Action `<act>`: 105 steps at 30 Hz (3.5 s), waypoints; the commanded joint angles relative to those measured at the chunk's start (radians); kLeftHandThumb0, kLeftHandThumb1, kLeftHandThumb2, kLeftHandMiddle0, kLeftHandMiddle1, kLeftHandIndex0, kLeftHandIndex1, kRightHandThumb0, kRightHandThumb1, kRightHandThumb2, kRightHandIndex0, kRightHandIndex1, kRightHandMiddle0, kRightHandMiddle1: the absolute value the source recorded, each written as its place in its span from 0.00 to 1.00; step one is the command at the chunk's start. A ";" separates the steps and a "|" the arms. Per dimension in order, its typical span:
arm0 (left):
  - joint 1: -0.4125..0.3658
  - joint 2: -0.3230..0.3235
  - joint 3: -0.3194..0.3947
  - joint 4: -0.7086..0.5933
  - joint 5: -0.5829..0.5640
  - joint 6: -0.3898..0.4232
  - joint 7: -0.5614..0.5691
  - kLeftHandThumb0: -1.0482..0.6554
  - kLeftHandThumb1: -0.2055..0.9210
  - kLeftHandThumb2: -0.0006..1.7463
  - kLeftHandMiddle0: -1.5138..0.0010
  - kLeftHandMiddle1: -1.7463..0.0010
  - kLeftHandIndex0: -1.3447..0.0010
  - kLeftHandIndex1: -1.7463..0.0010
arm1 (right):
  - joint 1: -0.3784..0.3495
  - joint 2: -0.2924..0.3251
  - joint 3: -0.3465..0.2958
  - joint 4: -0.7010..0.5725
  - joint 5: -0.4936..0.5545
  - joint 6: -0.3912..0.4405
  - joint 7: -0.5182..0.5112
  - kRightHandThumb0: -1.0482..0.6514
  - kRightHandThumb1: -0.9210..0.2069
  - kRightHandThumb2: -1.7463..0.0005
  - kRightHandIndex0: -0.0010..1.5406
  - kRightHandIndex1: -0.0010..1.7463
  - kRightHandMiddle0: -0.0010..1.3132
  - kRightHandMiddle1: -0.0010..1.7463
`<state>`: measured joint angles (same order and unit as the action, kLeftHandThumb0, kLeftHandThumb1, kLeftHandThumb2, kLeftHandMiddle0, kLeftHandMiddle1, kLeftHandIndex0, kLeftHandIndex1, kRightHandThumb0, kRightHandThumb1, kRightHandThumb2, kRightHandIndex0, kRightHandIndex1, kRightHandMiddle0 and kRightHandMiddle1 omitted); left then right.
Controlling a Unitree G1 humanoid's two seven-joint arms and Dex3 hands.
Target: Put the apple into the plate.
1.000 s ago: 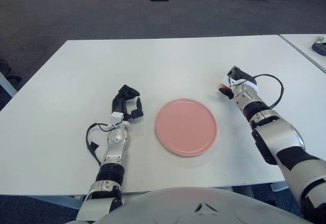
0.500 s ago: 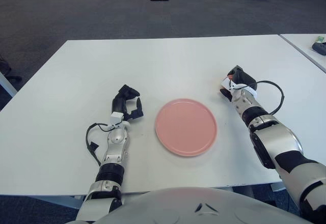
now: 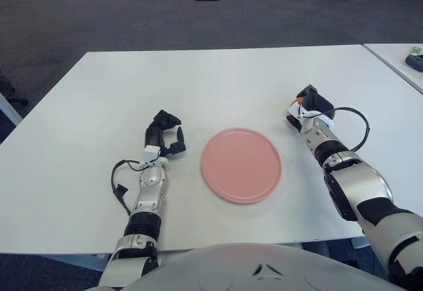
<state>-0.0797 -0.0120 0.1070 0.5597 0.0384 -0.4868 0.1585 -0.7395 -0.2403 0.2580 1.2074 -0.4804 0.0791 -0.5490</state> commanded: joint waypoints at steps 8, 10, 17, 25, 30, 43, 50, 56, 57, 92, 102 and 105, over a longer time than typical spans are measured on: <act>0.056 -0.001 0.000 0.054 -0.007 0.050 -0.009 0.31 0.38 0.83 0.14 0.00 0.48 0.00 | 0.048 -0.004 -0.063 -0.105 0.064 -0.076 -0.006 0.62 0.87 0.03 0.62 0.90 0.51 1.00; 0.056 -0.002 0.000 0.053 -0.005 0.051 -0.004 0.31 0.38 0.83 0.14 0.00 0.48 0.00 | 0.061 -0.009 -0.065 -0.142 0.063 -0.088 -0.006 0.62 0.87 0.03 0.62 0.91 0.50 1.00; 0.058 -0.007 0.000 0.044 -0.007 0.063 -0.003 0.31 0.37 0.83 0.14 0.00 0.48 0.00 | 0.122 -0.020 -0.078 -0.283 0.063 -0.122 0.002 0.62 0.87 0.03 0.62 0.91 0.50 1.00; 0.056 0.000 -0.002 0.054 -0.008 0.056 -0.018 0.31 0.37 0.83 0.14 0.00 0.48 0.00 | 0.201 -0.025 -0.086 -0.451 0.063 -0.166 0.030 0.62 0.87 0.03 0.62 0.91 0.50 1.00; 0.054 0.002 -0.003 0.061 -0.005 0.044 -0.018 0.31 0.37 0.83 0.13 0.00 0.48 0.00 | 0.241 -0.031 -0.084 -0.540 0.046 -0.163 0.050 0.62 0.87 0.03 0.62 0.91 0.50 1.00; 0.056 0.002 -0.008 0.052 0.010 0.047 -0.006 0.31 0.37 0.83 0.13 0.00 0.48 0.00 | 0.368 -0.050 -0.079 -0.809 0.057 -0.212 0.208 0.62 0.90 0.02 0.64 0.89 0.53 1.00; 0.052 0.003 -0.007 0.055 0.006 0.057 -0.014 0.31 0.37 0.83 0.13 0.00 0.48 0.00 | 0.443 -0.069 -0.070 -0.956 0.083 -0.262 0.344 0.62 0.91 0.00 0.64 0.91 0.53 1.00; 0.051 0.004 -0.008 0.057 0.008 0.053 -0.010 0.31 0.38 0.83 0.14 0.00 0.49 0.00 | 0.490 -0.098 -0.060 -1.060 0.159 -0.310 0.533 0.62 0.91 0.00 0.63 0.92 0.53 1.00; 0.051 0.004 -0.008 0.057 0.007 0.053 -0.010 0.31 0.38 0.83 0.14 0.00 0.49 0.00 | 0.493 -0.100 -0.061 -1.068 0.162 -0.314 0.548 0.62 0.91 0.00 0.63 0.92 0.53 1.00; 0.052 0.009 -0.008 0.068 -0.008 0.053 -0.030 0.32 0.40 0.81 0.15 0.00 0.50 0.00 | 0.562 -0.114 0.018 -1.178 0.177 -0.411 0.869 0.62 0.90 0.00 0.62 0.94 0.53 1.00; 0.053 0.005 -0.009 0.066 -0.004 0.050 -0.019 0.32 0.41 0.81 0.15 0.00 0.51 0.00 | 0.556 -0.132 0.076 -1.213 0.111 -0.378 0.924 0.61 0.90 0.00 0.61 0.95 0.52 1.00; 0.053 0.004 -0.010 0.065 -0.003 0.049 -0.018 0.32 0.41 0.80 0.15 0.00 0.51 0.00 | 0.554 -0.132 0.095 -1.226 0.071 -0.359 0.930 0.61 0.89 0.00 0.60 0.97 0.52 0.99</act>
<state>-0.0799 -0.0018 0.0978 0.5638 0.0356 -0.4846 0.1376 -0.1712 -0.3628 0.3418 0.0114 -0.3726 -0.3003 0.3731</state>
